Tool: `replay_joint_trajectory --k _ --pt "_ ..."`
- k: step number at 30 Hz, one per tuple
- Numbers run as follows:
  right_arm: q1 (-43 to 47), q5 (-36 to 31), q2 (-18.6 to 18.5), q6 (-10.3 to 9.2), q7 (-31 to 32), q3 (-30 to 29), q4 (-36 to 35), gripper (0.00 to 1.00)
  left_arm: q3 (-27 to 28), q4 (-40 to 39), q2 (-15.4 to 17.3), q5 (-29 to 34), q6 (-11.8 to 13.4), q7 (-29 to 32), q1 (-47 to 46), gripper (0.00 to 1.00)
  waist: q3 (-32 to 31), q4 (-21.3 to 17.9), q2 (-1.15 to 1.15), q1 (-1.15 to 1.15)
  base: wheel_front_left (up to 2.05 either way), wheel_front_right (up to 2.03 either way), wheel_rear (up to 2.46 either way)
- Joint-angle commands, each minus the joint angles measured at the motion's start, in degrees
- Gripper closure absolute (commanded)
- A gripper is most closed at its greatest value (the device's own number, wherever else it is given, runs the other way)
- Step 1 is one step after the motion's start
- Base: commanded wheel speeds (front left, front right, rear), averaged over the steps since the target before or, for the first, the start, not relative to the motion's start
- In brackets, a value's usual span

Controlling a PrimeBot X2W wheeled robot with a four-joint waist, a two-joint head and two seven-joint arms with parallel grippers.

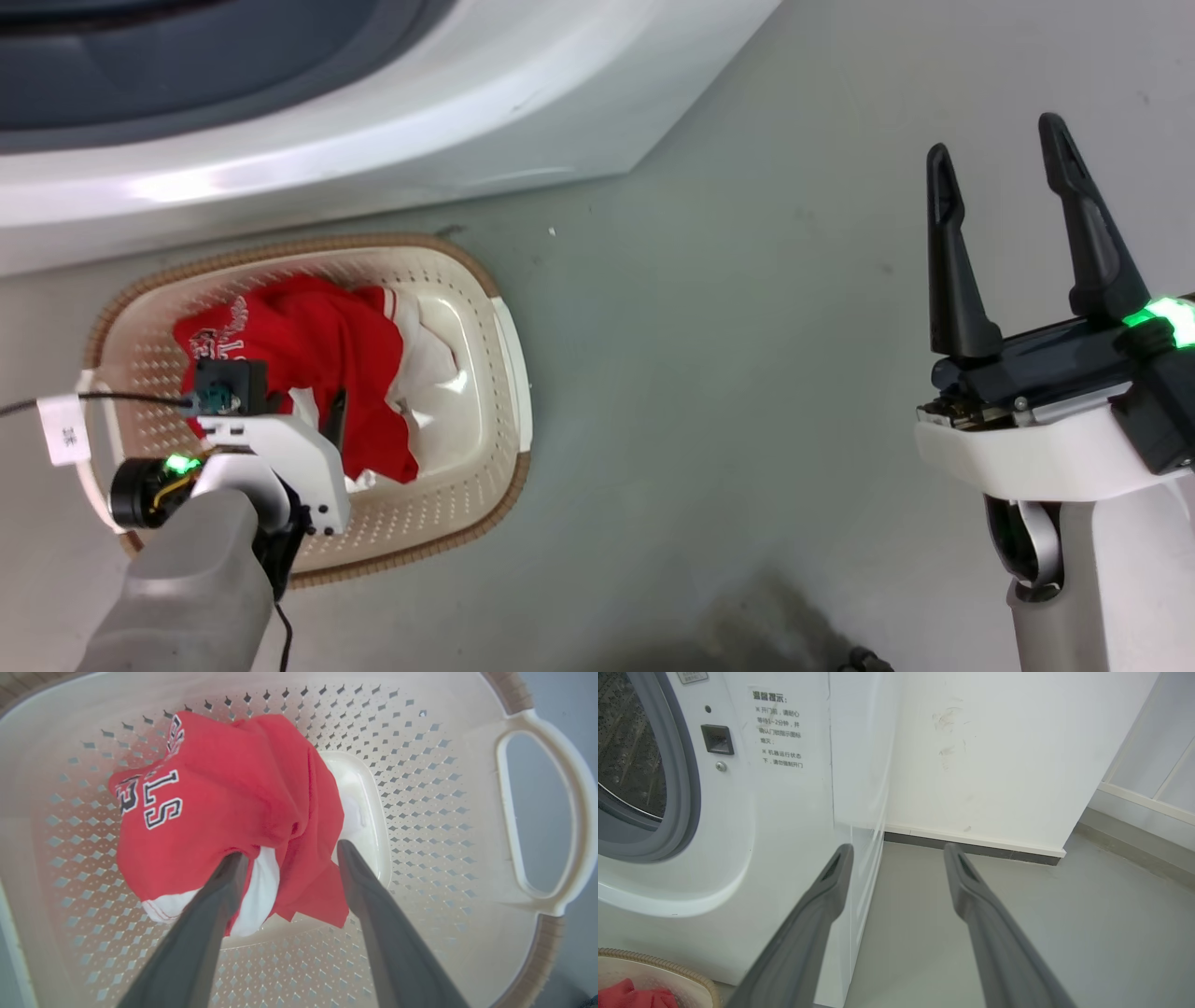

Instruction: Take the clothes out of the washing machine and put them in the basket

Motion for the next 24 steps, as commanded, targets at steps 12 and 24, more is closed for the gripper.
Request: replay_joint_trajectory --k 12,24 --pt "4.7 -0.1 0.1 -0.06 -0.1 -1.0 4.2 0.0 13.6 -21.1 1.6 3.9 1.6 -0.8 10.5 0.0 -17.6 4.5 0.0 -0.01 0.0 0.0 0.0" --pt "9.7 -0.7 0.1 -0.06 -0.1 -3.1 6.9 0.0 32.1 -51.8 -3.0 20.5 3.9 -0.8 28.2 0.0 -28.1 9.0 0.0 -0.01 0.0 0.0 0.0"
